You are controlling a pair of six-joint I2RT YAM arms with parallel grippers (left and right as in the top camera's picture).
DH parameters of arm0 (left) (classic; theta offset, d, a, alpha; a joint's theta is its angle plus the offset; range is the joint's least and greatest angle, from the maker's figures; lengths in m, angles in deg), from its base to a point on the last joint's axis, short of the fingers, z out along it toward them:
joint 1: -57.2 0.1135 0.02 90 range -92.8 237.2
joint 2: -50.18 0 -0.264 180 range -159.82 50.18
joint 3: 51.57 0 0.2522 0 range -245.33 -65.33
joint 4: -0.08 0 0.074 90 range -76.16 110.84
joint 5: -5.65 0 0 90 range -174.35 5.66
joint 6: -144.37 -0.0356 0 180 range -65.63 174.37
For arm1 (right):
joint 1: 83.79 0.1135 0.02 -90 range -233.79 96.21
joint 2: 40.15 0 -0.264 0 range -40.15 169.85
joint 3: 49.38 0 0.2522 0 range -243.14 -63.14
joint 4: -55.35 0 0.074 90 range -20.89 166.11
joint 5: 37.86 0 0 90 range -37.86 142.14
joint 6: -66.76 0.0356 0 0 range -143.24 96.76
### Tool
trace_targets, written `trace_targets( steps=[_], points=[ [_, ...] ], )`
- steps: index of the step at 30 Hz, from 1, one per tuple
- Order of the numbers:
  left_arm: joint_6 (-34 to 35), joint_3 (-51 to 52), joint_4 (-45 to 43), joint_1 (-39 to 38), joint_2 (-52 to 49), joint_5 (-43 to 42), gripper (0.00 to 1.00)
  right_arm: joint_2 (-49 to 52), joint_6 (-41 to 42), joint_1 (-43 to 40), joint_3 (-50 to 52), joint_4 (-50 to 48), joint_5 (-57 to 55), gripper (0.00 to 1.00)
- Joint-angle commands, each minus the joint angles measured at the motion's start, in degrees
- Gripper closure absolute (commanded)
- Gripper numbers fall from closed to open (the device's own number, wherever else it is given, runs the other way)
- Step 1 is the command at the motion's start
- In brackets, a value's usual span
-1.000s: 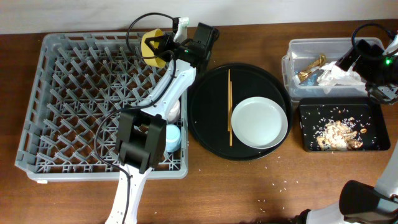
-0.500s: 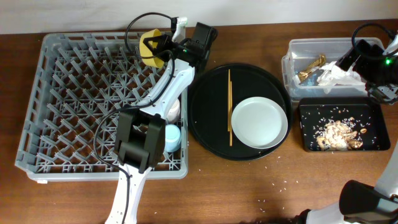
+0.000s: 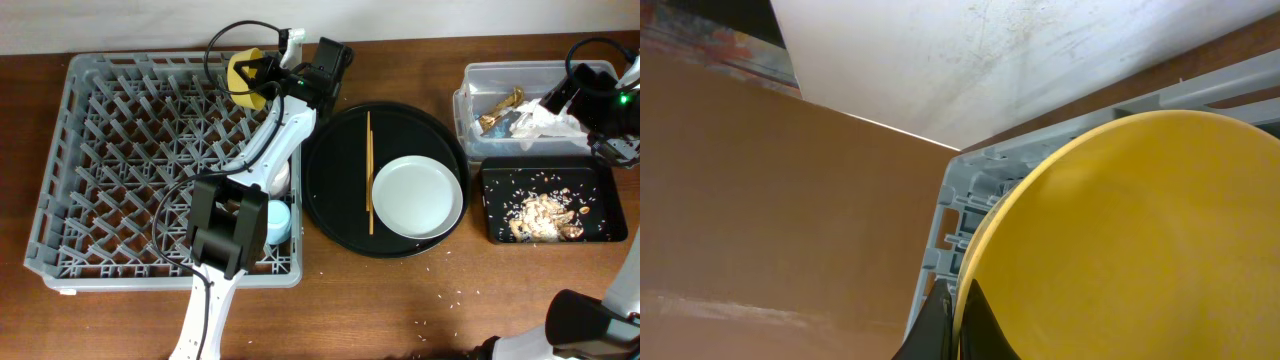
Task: Sort waste into correct bins and load items into the dishwasher rack
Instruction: 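Release the bowl and reach the left gripper to the white plate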
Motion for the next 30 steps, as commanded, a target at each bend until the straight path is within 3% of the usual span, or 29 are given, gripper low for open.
trace_targets(
  steps=[1,4,7,12,20,28,30],
  points=[
    [-0.3,0.7,0.5,-0.8,-1.4,-2.6,0.98,0.1,0.3,-0.1,-0.2,0.2,-0.5,0.02],
    [-0.3,0.8,0.5,-1.4,-1.4,-2.6,0.85,0.1,0.3,-0.1,-0.2,0.2,-0.5,0.02],
    [-0.3,0.7,0.5,-1.7,-1.4,-2.6,0.53,0.1,0.3,-0.1,-0.2,0.2,-0.5,0.02],
    [-0.3,0.7,0.5,-2.4,-1.4,-2.6,0.31,0.1,0.3,-0.1,-0.2,0.2,-0.5,0.02],
    [-0.5,0.7,0.5,-5.7,-1.2,-4.3,0.18,0.1,0.3,-0.1,-0.2,0.2,-0.5,0.01],
    [-0.5,-1.3,0.4,-11.0,-1.2,-18.2,0.14,0.1,0.3,-0.1,-0.2,0.2,-0.5,0.01],
    [2.8,-4.3,1.6,-13.2,-0.8,-22.1,0.13,0.1,0.3,-0.1,-0.2,0.2,-0.5,0.02]
  ],
)
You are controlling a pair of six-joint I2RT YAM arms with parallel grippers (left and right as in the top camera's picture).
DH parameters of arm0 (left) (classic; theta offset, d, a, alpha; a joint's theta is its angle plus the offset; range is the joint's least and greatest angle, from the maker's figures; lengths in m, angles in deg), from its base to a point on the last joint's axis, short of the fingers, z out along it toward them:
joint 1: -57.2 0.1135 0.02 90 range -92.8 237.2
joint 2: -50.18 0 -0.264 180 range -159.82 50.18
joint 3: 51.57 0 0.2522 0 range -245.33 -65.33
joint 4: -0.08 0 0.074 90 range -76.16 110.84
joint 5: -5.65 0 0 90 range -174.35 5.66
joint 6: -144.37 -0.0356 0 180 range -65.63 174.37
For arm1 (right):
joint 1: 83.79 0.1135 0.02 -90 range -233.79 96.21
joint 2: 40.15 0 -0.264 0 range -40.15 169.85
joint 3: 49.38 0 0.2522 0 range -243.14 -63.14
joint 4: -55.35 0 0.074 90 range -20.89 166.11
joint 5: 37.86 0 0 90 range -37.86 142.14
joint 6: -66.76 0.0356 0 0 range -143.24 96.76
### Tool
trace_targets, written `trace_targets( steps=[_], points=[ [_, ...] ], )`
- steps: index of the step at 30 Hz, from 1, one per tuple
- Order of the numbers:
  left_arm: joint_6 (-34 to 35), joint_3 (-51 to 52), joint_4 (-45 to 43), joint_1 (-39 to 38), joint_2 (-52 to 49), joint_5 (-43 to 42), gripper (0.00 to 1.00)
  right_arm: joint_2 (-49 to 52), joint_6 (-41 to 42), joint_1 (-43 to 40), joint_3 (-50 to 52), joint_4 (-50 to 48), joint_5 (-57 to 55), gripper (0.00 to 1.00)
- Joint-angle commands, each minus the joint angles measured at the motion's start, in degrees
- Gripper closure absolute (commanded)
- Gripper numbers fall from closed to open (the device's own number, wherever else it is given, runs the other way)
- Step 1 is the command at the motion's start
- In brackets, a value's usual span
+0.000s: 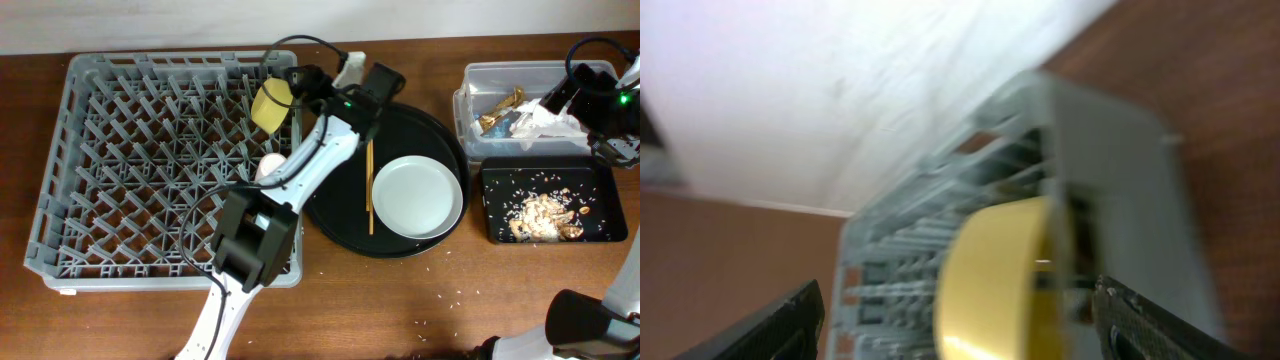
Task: Sort waste into correct bins and load items into the dishwasher rack
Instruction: 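Release the bowl and reach the left gripper to the white plate, then grasp the white plate rim with the left gripper and lift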
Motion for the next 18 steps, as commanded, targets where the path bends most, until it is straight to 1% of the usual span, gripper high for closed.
trace_targets(
  steps=[1,2,3,5,6,8,11,14,18],
  points=[
    [5.8,-6.4,3.2,-4.3,0.1,-12.1,0.13,0.1,0.2,-0.1,-0.2,0.2,-0.5,0.02],
    [7.8,-8.6,5.9,-5.3,0.5,-17.8,0.13,0.1,0.2,-0.1,-0.2,0.2,-0.5,0.02],
    [9.8,-11.5,9.8,-6.2,0.9,-27.8,0.13,0.1,0.2,-0.1,-0.2,0.2,-0.5,0.02],
    [11.6,-13.9,13.7,-6.4,0.9,-40.9,0.24,0.1,0.2,-0.1,-0.2,0.2,-0.5,0.01],
    [14.6,-14.1,15.4,-6.3,0.9,-47.1,0.27,0.1,0.2,-0.1,-0.2,0.2,-0.5,0.02],
    [20.6,-13.2,18.2,-5.3,0.9,-55.7,0.27,0.1,0.2,-0.1,-0.2,0.2,-0.5,0.02],
    [25.0,-12.7,22.8,-4.3,0.9,-61.0,0.28,0.1,0.2,-0.1,-0.2,0.2,-0.5,0.01],
    [25.0,-12.4,25.6,-4.2,0.9,-64.7,0.28,0.1,0.2,-0.1,-0.2,0.2,-0.5,0.02],
    [24.9,-12.4,26.6,-4.1,0.1,-66.4,0.28,0.1,0.2,-0.1,-0.2,0.2,-0.5,0.02]
  ],
)
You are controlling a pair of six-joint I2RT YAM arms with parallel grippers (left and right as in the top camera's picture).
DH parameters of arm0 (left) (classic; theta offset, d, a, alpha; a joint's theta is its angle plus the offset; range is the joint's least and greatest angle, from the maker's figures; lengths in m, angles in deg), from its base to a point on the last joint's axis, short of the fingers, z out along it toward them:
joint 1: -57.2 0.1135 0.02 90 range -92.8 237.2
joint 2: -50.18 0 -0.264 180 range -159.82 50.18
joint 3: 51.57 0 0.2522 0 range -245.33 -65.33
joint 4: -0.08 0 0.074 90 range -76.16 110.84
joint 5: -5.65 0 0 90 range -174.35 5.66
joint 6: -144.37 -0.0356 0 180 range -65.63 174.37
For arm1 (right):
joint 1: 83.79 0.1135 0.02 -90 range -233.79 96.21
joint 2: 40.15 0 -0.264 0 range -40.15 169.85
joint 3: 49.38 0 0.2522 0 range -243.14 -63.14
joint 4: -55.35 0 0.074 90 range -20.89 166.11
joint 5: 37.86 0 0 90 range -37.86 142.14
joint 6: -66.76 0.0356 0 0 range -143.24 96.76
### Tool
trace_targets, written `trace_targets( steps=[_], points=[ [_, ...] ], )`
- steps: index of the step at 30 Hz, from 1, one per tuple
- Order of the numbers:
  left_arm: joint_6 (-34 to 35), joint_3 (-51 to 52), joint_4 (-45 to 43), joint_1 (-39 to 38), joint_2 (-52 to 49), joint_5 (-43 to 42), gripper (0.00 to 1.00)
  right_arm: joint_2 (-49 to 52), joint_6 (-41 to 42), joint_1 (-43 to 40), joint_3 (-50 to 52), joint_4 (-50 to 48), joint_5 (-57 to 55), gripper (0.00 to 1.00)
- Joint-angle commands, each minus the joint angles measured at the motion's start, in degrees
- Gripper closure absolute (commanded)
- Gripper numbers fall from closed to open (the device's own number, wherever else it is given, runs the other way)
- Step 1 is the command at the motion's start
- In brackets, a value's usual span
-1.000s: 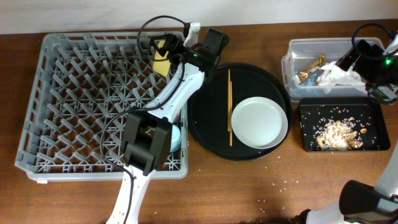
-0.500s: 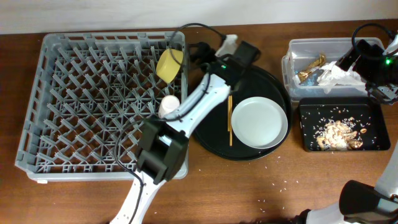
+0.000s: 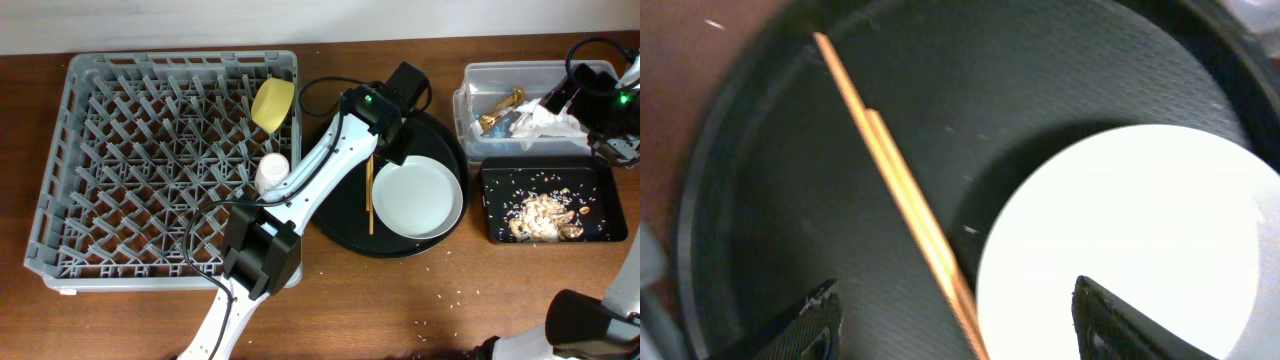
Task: Sort waste into correct bins and load items into the dishwasher rack
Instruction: 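Grasp the white plate rim with the left gripper and lift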
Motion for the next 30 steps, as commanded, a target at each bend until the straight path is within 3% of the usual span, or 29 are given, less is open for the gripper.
trace_targets(
  steps=[1,5,12,16,19,22,26,30],
  points=[
    [0.5,0.5,0.6,-0.2,-0.4,-5.1,0.29,0.1,0.2,-0.1,-0.2,0.2,-0.5,0.02],
    [-4.3,0.5,0.3,-0.2,-3.2,-5.6,0.34,0.1,0.2,-0.1,-0.2,0.2,-0.5,0.01],
    [-5.4,0.5,-1.9,0.1,-9.4,-5.6,0.38,0.1,0.2,-0.1,-0.2,0.2,-0.5,0.02],
    [-5.4,0.5,-2.1,0.1,-11.0,-5.6,0.56,0.1,0.2,-0.1,-0.2,0.2,-0.5,0.01],
    [-5.4,0.5,-2.0,0.1,-11.6,-5.6,0.81,0.1,0.2,-0.1,-0.2,0.2,-0.5,0.02],
    [-5.4,0.5,-2.0,0.1,-11.6,-5.6,0.99,0.1,0.2,-0.1,-0.2,0.2,-0.5,0.02],
    [-5.4,-0.1,-1.7,0.1,-11.5,-5.6,0.99,0.1,0.2,-0.1,-0.2,0.2,-0.5,0.02],
    [-5.4,-7.0,3.8,1.0,-11.3,-5.4,0.99,0.1,0.3,-0.1,-0.2,0.2,-0.5,0.02]
  ],
)
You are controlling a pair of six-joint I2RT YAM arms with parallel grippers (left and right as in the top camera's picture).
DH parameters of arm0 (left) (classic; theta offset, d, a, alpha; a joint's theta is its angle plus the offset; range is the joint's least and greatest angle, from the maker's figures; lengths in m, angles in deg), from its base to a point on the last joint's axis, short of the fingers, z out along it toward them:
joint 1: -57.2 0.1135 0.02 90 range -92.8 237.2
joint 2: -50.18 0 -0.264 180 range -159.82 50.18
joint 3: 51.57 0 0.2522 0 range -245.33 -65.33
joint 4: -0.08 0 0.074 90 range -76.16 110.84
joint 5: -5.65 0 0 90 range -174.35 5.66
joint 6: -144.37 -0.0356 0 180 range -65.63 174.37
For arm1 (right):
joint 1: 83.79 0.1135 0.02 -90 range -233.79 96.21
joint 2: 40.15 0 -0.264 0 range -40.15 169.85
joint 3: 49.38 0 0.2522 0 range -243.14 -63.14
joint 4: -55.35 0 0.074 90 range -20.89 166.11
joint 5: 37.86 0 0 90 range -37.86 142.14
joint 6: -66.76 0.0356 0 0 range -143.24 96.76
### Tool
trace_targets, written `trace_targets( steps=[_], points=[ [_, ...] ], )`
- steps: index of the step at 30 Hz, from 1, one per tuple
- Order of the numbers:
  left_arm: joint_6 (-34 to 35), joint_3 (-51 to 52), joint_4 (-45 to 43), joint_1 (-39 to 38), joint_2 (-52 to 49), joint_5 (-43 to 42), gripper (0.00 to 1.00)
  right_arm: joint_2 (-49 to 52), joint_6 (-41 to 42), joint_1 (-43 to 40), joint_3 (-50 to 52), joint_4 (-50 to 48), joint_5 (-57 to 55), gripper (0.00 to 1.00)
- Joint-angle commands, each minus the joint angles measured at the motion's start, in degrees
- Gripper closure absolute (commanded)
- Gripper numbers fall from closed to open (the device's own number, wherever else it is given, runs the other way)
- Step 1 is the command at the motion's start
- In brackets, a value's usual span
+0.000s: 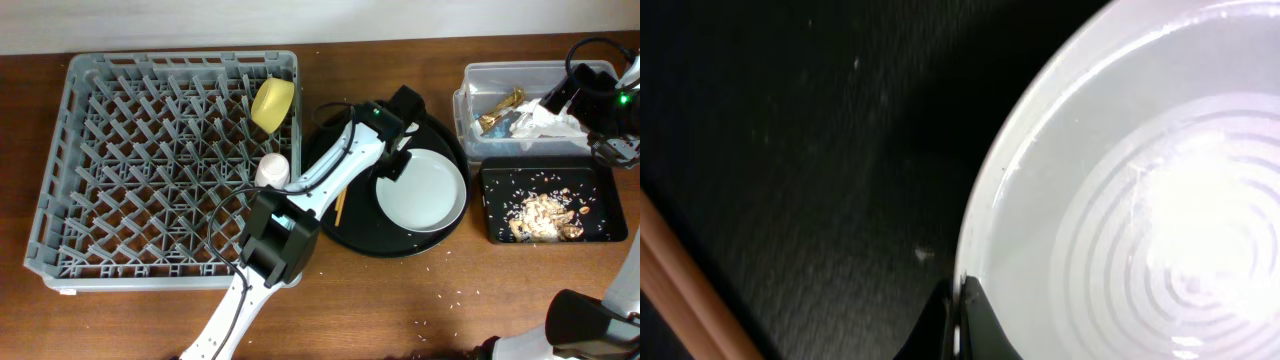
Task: Sort waste into correct bins and load items into the dishwasher rack
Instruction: 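Grasp the white plate rim with the left gripper and lift, then stand the white plate upright in the rack's back row, release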
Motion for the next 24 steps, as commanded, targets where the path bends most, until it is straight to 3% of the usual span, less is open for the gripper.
trace_targets(
  steps=[1,5,7,9,13,16,18,20,22,24],
  points=[
    [-1.1,-9.7,6.3,1.5,-1.6,0.7,0.99,0.1,0.3,-0.1,-0.2,0.2,-0.5,0.02],
    [-3.8,-25.2,16.4,4.4,-1.5,2.1,0.99,0.1,0.3,-0.1,-0.2,0.2,-0.5,0.01],
    [-3.8,-33.5,21.4,6.0,-1.5,8.6,0.99,0.1,0.3,-0.1,-0.2,0.2,-0.5,0.01],
    [-3.8,-41.3,25.9,7.4,-1.5,21.0,0.99,0.1,0.3,-0.1,-0.2,0.2,-0.5,0.02],
    [-3.7,-42.2,27.2,9.0,1.0,50.6,0.99,0.1,0.3,-0.1,-0.2,0.2,-0.5,0.02],
    [-3.3,-42.2,27.2,10.6,1.0,60.8,0.99,0.1,0.3,-0.1,-0.2,0.2,-0.5,0.02],
    [1.1,-42.2,27.1,12.6,1.0,66.5,0.99,0.1,0.3,-0.1,-0.2,0.2,-0.5,0.02],
    [4.5,-42.2,26.6,14.7,1.1,65.1,0.99,0.1,0.3,-0.1,-0.2,0.2,-0.5,0.02],
    [4.5,-42.2,26.3,15.8,1.1,59.8,0.99,0.1,0.3,-0.1,-0.2,0.2,-0.5,0.01],
    [4.4,-42.2,26.1,16.8,1.1,60.0,0.99,0.1,0.3,-0.1,-0.2,0.2,-0.5,0.01]
  ],
)
